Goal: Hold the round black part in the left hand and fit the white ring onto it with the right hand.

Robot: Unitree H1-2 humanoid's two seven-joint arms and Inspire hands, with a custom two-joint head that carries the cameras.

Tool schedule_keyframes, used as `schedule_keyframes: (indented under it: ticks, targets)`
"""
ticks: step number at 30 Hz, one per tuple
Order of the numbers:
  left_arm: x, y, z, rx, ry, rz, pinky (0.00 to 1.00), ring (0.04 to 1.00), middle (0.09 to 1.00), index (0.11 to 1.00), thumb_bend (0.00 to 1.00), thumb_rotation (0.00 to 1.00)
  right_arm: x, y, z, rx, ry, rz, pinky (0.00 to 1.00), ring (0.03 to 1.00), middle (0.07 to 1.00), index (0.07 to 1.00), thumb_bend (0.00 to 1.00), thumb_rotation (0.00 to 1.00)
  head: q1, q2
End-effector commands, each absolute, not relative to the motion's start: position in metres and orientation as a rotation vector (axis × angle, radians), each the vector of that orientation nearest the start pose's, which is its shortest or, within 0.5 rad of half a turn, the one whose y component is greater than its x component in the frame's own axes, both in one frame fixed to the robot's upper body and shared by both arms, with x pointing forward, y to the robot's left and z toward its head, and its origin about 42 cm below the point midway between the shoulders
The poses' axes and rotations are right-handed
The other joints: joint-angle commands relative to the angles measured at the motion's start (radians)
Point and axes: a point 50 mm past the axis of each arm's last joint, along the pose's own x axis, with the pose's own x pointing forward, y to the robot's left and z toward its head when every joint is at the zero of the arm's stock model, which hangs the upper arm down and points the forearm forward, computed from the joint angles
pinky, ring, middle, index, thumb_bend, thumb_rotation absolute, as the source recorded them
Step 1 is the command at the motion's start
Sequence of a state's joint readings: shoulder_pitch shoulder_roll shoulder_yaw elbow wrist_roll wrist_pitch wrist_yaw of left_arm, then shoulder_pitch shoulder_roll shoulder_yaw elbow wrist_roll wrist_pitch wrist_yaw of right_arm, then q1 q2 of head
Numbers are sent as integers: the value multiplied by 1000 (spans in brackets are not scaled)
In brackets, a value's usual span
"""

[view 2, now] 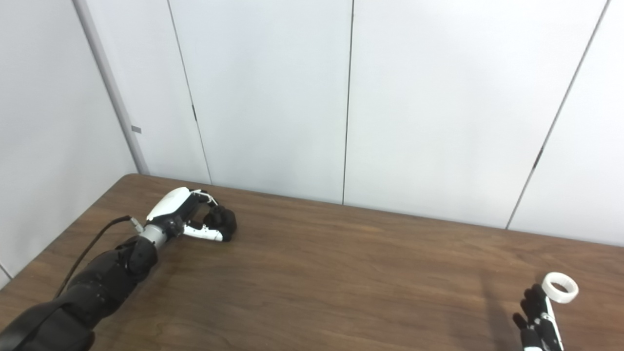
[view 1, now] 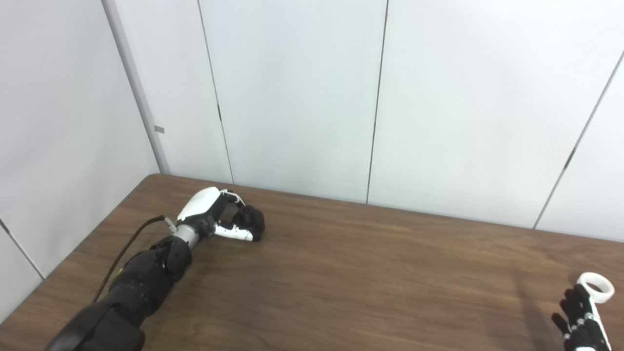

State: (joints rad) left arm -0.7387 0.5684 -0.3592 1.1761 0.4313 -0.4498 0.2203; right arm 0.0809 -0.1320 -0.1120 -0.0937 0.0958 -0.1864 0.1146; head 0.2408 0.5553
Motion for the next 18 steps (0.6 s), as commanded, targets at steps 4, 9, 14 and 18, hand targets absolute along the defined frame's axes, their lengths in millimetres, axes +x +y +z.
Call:
schedule_keyframes:
  ticks: [4,9,14,18]
  targets:
    - [472,413,162,1161,-58,-127,1000,940,751,481,524,53,241,-275,105,-24,-159,-32,972,996,1000,1000,449,871,-4,10]
    - [464,405,165,1176,-119,-196,1000,947,753,480,524,53,241,-274,114,-3,-174,-34,957,994,999,1000,445,849,-15,28]
    - [451,388,167,1187,-190,-292,1000,958,761,481,524,52,240,-273,126,-20,-200,-33,920,977,989,991,406,844,-21,40]
    - [439,368,164,1186,-260,-354,1000,957,748,481,524,55,241,-272,139,-49,-240,-30,925,983,992,997,403,855,-37,48]
